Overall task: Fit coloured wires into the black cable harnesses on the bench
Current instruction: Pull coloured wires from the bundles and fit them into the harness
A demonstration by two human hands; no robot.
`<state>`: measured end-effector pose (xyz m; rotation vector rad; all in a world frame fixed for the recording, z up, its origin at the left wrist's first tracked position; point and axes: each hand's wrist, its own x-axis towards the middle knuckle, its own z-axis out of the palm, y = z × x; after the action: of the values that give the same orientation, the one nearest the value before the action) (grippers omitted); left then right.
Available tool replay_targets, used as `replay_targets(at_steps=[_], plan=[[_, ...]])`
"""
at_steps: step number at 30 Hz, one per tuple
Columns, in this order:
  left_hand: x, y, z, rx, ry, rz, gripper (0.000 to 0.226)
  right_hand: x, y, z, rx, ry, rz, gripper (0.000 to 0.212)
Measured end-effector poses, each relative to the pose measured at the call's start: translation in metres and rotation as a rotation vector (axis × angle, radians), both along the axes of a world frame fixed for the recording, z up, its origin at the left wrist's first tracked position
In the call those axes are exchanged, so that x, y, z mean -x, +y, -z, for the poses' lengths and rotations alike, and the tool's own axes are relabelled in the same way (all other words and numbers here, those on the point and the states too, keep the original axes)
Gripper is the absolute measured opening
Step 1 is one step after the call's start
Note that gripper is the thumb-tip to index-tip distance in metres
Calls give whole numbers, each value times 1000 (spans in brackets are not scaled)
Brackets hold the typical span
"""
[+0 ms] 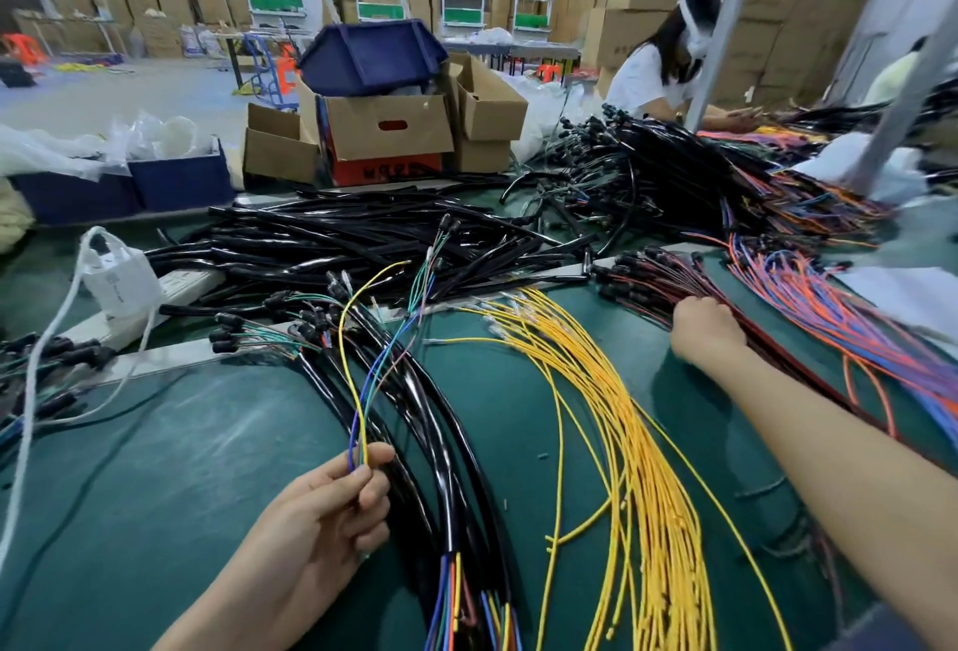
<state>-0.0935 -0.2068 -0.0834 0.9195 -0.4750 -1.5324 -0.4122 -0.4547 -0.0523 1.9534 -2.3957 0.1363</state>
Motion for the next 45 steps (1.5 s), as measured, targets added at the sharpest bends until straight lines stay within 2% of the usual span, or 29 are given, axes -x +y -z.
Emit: replay_targets(at_steps=[2,4,9,12,14,18,21,23,27,30,34,40,45], plan=[[1,0,0,0,-28,-3,30,-7,-2,-6,20,-20,19,43],[2,1,-3,16,-30,-19,33,-18,-3,-21,60,-147,-17,44],[2,3,-7,62,3,-17,20,-51,17,-88,168,-465,-227,33],[1,5,-7,74,-8,3,20,-79,40,-127,283,-755,-417,22],[0,5,-6,73,-11,31,27,-98,56,-153,391,-925,-525,23],[-3,4,-4,45,27,42,34,-130,84,-196,612,-846,-667,28],[-3,4,-5,55,53,21,33,-143,96,-209,588,-947,-770,27],[-3,4,-5,64,62,16,32,-149,101,-210,521,-1134,-794,27],[-3,4,-5,72,71,8,33,-162,106,-198,172,-1518,-746,26],[-2,4,-7,60,99,5,33,-173,104,-173,-79,-1501,-717,28],[-3,4,-7,44,92,50,37,-189,98,-134,-273,-1448,-677,29],[-3,8,-7,55,38,173,36,-200,78,-97,-193,-1321,-627,29],[-3,8,-6,71,38,185,32,-199,64,-87,-94,-1252,-578,20]])
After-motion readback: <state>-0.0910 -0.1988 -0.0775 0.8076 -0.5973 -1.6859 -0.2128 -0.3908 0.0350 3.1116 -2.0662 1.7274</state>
